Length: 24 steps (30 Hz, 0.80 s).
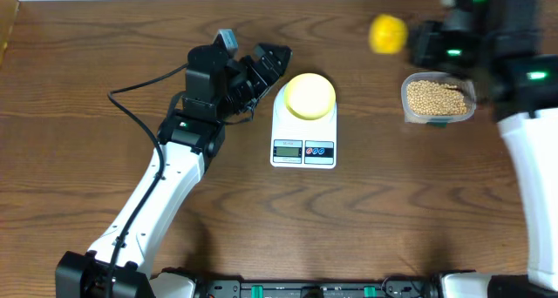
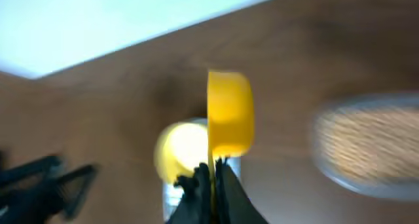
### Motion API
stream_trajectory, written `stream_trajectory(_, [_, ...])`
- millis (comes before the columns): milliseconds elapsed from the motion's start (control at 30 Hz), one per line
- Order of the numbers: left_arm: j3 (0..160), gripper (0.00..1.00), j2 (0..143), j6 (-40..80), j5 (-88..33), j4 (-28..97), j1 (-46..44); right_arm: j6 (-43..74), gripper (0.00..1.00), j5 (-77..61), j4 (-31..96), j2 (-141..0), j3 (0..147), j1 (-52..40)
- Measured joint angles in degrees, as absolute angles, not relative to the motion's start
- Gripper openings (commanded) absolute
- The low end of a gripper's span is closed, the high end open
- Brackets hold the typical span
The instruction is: Scoop item into bowl and weigh 50g on scale
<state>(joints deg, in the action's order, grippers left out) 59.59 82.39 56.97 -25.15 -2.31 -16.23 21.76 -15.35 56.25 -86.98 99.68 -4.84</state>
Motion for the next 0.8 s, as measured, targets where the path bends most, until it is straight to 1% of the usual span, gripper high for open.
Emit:
stream_trajectory(133, [59.59, 0.93, 82.39, 53.47, -25.15, 0.69, -16.21, 18.24, 0.01, -10.72, 67.77, -87.26, 100.95, 5.34])
stream_trajectory(300, [59.59, 0.93, 82.39, 47.44, -25.15, 3.22, -16.21, 13.93, 0.01, -8.8, 74.39, -90.87, 100.99, 11.49])
stream_trajectory(400, [59.59, 0.93, 82.39, 44.18, -25.15, 3.92, -16.23, 10.2, 0.01, -8.38, 75.31, -95.72, 101.01, 12.03])
stream_trajectory(600, [59.59, 0.93, 82.39, 41.54, -25.15, 5.74, -16.23, 3.73, 0.01, -8.19, 71.64, -105.56, 101.01, 11.99])
stream_trajectory(800, [59.59, 0.93, 82.39, 40.58, -25.15, 7.55, -16.23, -1.58, 0.01, -9.8, 68.6, -110.54, 101.01, 11.51])
